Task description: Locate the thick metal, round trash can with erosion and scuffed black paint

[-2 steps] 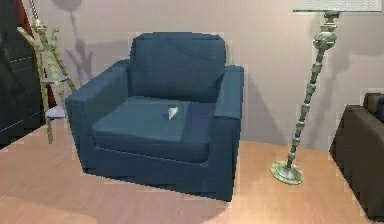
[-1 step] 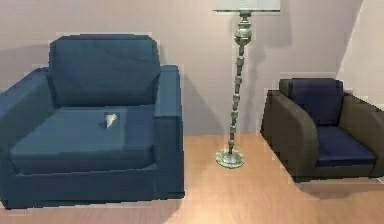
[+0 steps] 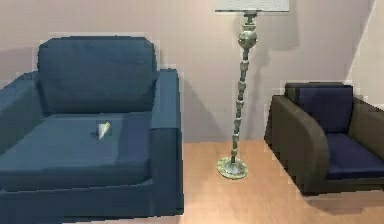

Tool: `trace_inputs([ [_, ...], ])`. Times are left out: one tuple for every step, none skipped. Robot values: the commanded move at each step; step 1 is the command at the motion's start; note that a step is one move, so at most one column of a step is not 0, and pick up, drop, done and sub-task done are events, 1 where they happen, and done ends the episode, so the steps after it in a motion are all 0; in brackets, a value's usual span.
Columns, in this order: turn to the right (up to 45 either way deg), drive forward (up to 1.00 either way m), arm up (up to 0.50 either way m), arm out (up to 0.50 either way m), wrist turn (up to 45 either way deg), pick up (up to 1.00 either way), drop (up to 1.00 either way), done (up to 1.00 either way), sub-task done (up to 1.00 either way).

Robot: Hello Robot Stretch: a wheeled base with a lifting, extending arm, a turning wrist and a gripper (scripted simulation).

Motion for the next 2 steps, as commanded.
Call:
trace_inputs([
  [-45.0,0.00,0.00,0.00,0.0,0.00,0.00,0.00,0.00],
  [-12.0,0.00,0.00,0.00,0.0,0.00,0.00,0.00,0.00],
])
